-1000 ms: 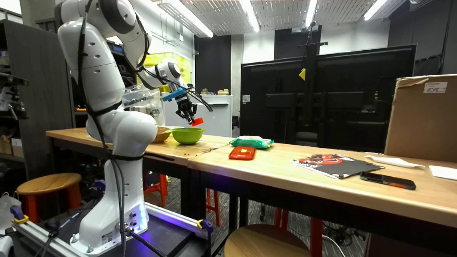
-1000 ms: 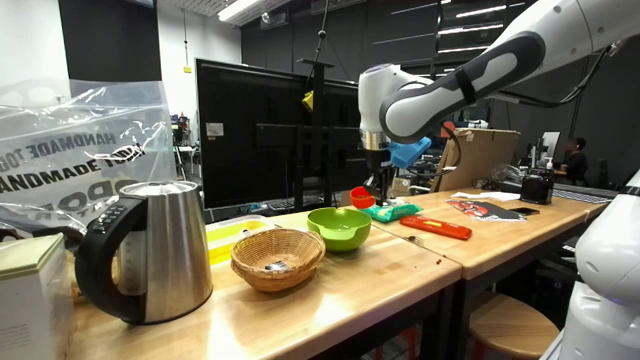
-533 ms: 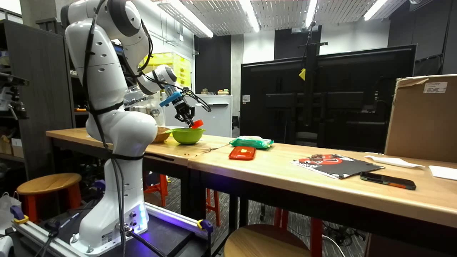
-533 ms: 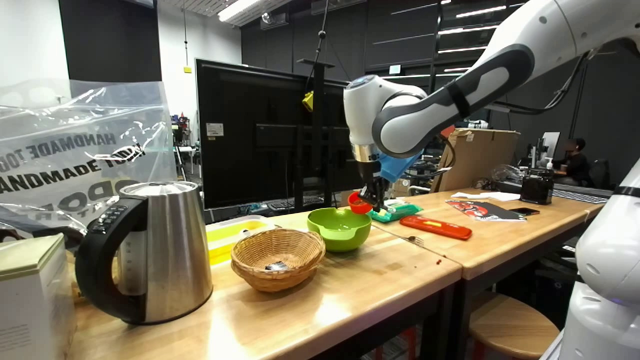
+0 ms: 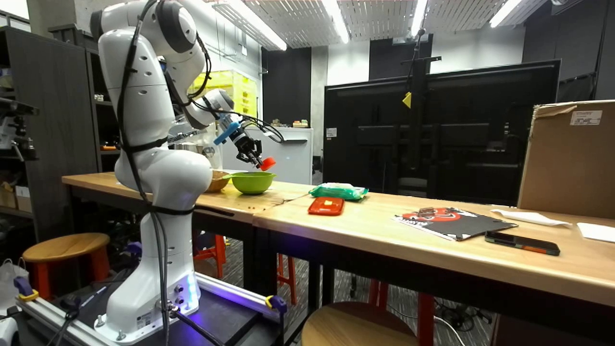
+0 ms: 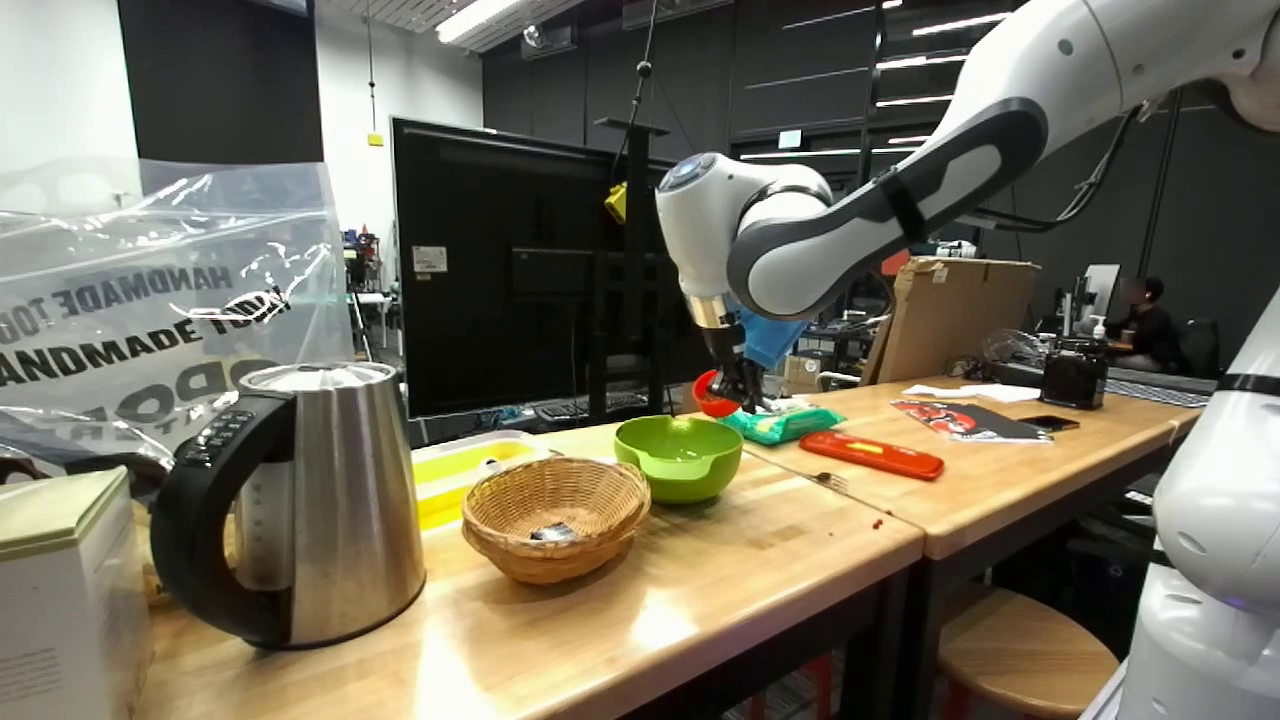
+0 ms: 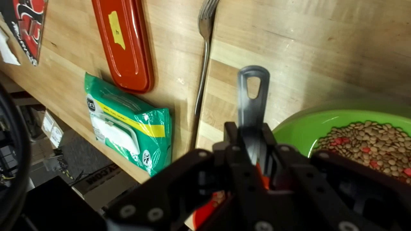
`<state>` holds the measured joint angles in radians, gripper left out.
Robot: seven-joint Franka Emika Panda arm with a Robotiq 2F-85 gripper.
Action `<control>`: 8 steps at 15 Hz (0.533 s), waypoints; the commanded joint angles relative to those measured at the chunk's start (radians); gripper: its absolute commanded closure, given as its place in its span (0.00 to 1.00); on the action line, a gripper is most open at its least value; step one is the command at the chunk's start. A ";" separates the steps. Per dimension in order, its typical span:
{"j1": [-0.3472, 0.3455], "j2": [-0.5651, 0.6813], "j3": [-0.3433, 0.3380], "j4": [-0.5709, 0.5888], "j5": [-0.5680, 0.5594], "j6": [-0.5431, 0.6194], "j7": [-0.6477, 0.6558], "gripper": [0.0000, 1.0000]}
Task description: Pour the contents in the orange cup into the green bowl
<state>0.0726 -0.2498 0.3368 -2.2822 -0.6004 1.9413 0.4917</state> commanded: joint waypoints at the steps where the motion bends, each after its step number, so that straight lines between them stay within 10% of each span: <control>1: 0.034 0.059 0.010 0.046 -0.062 -0.085 0.059 0.96; 8: 0.108 0.154 0.009 0.096 -0.101 -0.179 0.104 0.96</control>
<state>0.1484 -0.1408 0.3454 -2.2336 -0.6589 1.8242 0.5687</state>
